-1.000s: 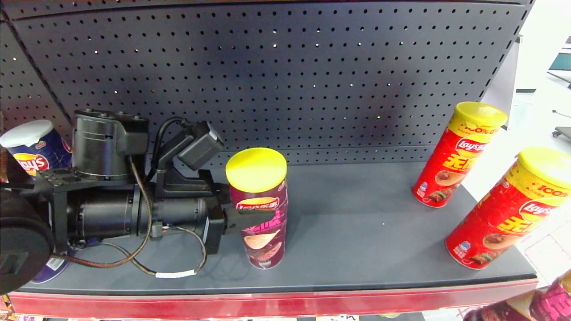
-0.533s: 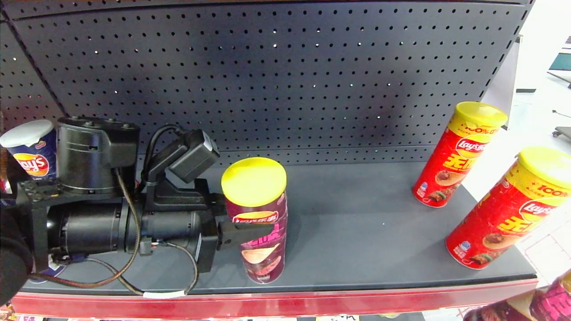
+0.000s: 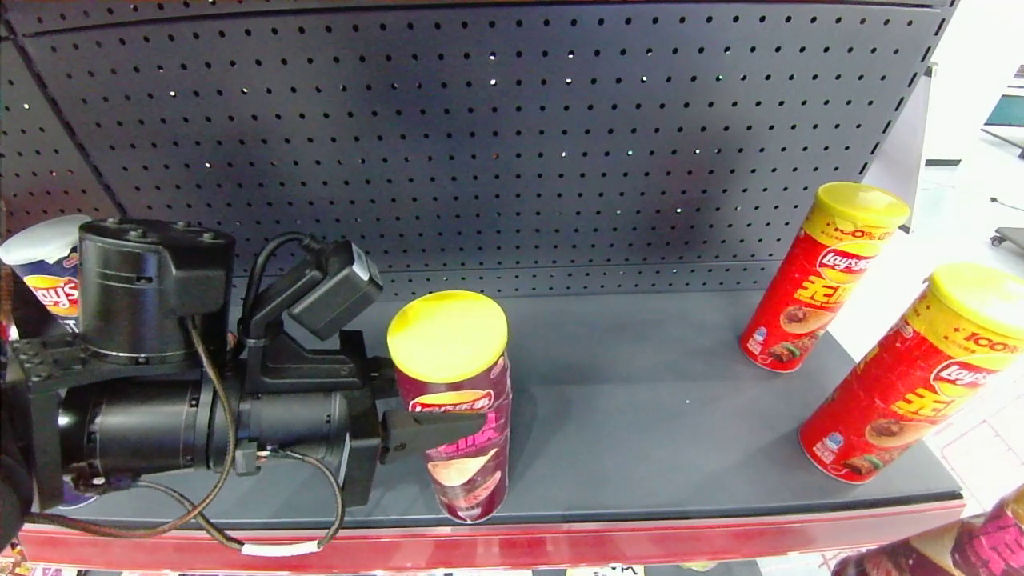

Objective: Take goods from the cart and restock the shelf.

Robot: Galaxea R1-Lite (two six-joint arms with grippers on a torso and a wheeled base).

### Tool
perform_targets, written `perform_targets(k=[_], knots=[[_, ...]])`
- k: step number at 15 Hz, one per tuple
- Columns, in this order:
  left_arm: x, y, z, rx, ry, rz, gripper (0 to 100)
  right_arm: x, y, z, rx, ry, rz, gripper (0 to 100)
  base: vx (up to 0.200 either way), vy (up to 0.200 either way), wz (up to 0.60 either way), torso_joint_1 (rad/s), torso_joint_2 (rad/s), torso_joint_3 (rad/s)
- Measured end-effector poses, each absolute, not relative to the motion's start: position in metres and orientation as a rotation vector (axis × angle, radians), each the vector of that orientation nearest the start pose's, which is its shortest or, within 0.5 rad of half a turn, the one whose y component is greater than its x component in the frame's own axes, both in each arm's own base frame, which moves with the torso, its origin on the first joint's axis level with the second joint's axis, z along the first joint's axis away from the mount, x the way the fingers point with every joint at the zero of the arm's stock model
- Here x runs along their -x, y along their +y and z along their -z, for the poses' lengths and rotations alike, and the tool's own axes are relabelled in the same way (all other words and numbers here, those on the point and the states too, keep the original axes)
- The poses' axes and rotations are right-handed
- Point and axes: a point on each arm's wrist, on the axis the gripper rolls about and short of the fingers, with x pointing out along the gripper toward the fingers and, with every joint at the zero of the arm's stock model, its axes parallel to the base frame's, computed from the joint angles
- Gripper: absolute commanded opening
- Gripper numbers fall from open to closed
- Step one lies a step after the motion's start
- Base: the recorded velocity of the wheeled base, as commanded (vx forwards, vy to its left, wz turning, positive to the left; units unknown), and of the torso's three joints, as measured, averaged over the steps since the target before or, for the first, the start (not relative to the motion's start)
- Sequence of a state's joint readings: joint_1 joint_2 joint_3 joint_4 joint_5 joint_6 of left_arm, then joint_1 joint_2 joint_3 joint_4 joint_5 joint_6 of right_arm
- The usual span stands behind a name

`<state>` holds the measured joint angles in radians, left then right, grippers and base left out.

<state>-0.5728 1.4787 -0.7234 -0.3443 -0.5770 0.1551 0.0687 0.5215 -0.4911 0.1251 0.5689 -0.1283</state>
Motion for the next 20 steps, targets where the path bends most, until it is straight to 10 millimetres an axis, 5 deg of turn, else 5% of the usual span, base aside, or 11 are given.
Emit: perform_targets(k=[1, 13, 20], knots=[[-0.196, -0.141, -0.194, -0.136, 0.346, 1.161, 100, -0.014, 0.013, -0.205, 0.085, 0.11, -0.645, 0, 0.0, 0.0, 0.0, 0.0, 0.0, 0.0], [-0.178, -0.119, -0.211, -0.08, 0.306, 1.018, 100, -0.028, 0.016, -0.23, 0.09, 0.1, -0.714, 0, 0.0, 0.0, 0.0, 0.0, 0.0, 0.0], [-0.131, -0.075, -0.201, -0.073, 0.324, 0.755, 100, -0.042, 0.02, -0.23, 0.086, 0.153, -0.785, 0, 0.0, 0.0, 0.0, 0.0, 0.0, 0.0]])
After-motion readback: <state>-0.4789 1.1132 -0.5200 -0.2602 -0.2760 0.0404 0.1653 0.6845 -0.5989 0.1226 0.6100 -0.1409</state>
